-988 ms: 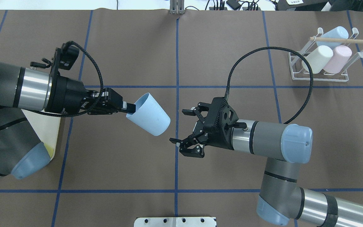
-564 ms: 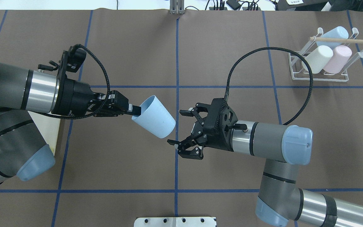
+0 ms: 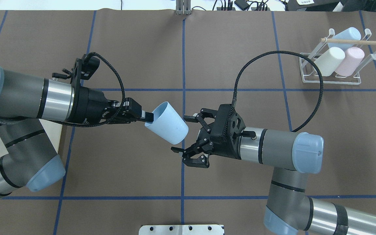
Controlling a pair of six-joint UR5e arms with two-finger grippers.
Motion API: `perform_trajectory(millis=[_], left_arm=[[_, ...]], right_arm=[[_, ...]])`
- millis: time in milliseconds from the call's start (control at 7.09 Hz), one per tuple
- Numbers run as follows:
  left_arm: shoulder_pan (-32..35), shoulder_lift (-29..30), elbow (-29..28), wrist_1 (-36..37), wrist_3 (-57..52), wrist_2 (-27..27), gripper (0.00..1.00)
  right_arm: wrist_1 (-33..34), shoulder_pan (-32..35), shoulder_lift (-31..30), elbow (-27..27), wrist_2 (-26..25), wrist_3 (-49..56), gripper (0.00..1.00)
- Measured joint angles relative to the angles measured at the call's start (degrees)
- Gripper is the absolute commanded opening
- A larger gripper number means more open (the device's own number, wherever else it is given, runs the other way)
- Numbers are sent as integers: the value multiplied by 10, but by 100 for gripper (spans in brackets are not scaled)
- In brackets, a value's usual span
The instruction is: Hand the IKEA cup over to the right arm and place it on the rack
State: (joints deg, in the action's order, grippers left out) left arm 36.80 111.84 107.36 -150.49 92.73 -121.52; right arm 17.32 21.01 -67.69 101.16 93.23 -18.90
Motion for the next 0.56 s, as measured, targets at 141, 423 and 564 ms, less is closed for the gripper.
perform_trajectory(millis=[141,423,564], left_arm=[[-5,3,-6,0,0,7,0],[-10,9,-19,-1,-1,15,0],[-13,10,-23,-1,-1,18,0]], right_arm=[[0,0,0,1,-2,0,99],[0,0,1,3,-3,0,99],[0,0,1,3,-3,0,92]])
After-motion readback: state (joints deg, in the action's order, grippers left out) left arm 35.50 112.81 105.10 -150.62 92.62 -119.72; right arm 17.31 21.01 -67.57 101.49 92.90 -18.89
